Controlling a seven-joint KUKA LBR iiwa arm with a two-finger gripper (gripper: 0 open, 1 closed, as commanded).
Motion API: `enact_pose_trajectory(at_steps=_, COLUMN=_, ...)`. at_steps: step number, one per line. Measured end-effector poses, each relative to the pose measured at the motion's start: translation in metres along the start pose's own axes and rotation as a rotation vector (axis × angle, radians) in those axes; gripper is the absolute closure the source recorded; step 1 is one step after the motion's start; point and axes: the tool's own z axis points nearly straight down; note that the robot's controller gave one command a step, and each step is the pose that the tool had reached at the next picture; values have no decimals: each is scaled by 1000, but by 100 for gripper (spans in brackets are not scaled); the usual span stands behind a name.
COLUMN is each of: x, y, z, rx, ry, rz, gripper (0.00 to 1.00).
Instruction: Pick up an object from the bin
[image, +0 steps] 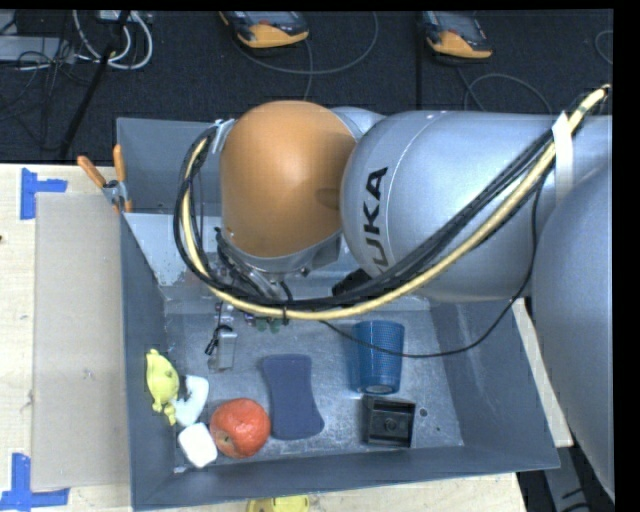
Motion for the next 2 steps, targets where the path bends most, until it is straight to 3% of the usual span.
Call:
enact_pose_trajectory(at_steps=1, x=40, y=-21, z=55, rx=-1, ry=-4, rz=-57, gripper=0)
enact_pose_trajectory(at_steps=2, x=60, y=-18, z=113, rx=0, ry=-3, rz=-189, gripper=0)
